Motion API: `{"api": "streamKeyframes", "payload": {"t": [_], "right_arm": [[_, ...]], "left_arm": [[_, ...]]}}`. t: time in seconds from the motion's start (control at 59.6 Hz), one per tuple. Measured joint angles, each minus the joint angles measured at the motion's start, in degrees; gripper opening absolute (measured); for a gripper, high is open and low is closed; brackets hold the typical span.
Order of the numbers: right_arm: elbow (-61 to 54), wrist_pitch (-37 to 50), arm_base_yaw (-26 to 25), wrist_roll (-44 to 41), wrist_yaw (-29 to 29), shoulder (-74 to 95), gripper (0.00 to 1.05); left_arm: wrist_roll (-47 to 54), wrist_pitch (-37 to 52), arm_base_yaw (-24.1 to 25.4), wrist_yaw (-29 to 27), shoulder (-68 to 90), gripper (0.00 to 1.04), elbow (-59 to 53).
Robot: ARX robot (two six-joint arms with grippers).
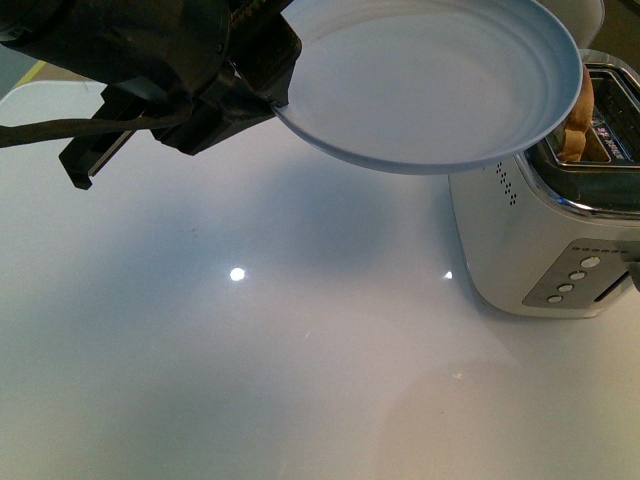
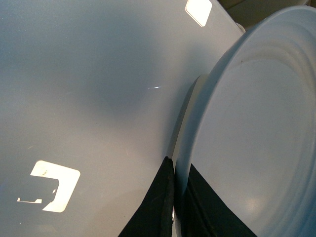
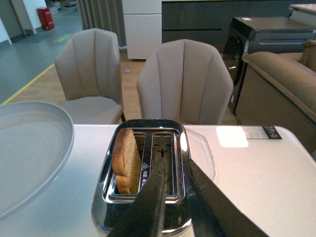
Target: Left arm holds plate, right arm toasts bread
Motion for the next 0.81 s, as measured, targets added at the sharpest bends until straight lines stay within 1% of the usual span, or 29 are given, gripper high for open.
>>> {"api": "streamKeyframes", "payload": {"t": [0.034,0.319,0.806], "right_arm": [[-1.1,0.0,0.0,0.0,-0.2,-1.1,0.02],[-5.9,-2.2,0.0,0.1,-0.3,-8.2,0.02],[-9.0,-8.1,0.0,0.2,-0.3,-17.3,0.02]], "left_arm": [[0.1,0.0,0.0,0.0,0.0,0.03,0.0],[0.4,0.0,-0.2,-0.2,0.0,0.03,0.0],[0.4,0.0,-0.5,-0.4,0.0,0.03,0.0]]}}
